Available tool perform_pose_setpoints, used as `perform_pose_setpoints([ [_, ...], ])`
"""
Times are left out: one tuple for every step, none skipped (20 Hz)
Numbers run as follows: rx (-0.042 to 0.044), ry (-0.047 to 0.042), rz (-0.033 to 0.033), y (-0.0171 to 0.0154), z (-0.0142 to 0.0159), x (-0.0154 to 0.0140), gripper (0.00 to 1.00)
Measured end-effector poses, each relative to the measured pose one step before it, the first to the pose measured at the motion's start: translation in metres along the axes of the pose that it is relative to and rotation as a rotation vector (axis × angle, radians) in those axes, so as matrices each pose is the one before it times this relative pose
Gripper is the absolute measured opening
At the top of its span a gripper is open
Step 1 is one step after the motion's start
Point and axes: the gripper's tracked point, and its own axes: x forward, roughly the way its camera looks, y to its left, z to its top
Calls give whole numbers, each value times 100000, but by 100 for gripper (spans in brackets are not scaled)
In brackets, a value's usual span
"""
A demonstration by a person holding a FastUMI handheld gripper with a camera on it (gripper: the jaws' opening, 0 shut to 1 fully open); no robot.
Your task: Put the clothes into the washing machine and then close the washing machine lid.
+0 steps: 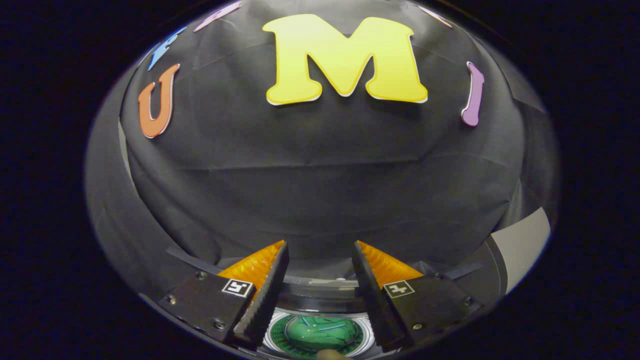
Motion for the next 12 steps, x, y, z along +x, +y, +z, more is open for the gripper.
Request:
perform_pose_setpoints([
  [39, -223, 505, 147, -455, -533, 81],
  [-7, -41, 546, 98, -538, -663, 81],
  [23, 64, 395, 75, -551, -661, 81],
  [-12, 272, 220, 146, -652, -647, 81],
  [61, 552, 167, 37, -612, -607, 81],
  [386, 587, 55, 50, -553, -525, 81],
  [103, 1133, 169, 107, -741, -552, 81],
  [347, 1255, 74, 154, -687, -476, 81],
  [-35, 376, -577, -35, -471, -335, 81],
  [-287, -126, -534, -123, -423, -310, 81],
  [-194, 693, 145, 32, -699, -405, 83],
  [-859, 566, 266, 23, -610, -364, 85],
])
